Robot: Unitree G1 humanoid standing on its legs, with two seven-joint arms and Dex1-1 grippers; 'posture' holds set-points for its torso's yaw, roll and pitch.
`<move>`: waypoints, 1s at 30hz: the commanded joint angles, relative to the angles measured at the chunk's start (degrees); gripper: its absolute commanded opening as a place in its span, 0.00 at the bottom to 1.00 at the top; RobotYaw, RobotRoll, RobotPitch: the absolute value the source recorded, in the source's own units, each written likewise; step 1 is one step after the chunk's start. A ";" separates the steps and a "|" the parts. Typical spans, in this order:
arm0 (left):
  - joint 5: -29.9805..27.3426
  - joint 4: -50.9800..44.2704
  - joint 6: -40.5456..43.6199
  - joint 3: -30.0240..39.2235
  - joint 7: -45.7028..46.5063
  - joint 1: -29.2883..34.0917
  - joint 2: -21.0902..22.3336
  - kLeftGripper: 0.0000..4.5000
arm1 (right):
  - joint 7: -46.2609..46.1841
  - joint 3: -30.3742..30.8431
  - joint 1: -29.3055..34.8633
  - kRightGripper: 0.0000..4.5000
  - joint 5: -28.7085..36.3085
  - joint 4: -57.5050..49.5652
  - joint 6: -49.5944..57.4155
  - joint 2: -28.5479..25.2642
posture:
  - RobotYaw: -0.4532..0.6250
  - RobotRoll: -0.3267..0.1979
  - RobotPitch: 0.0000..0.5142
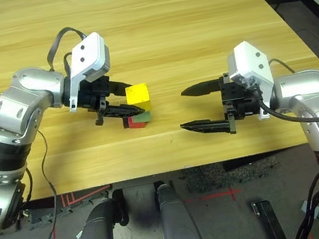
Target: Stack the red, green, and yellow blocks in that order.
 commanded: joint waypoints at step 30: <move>3.62 6.79 -5.21 -1.46 -3.09 -1.57 -2.09 0.44 | -0.58 0.80 -0.23 1.00 0.16 -0.88 -0.31 1.67 | 0.58 0.84 0.56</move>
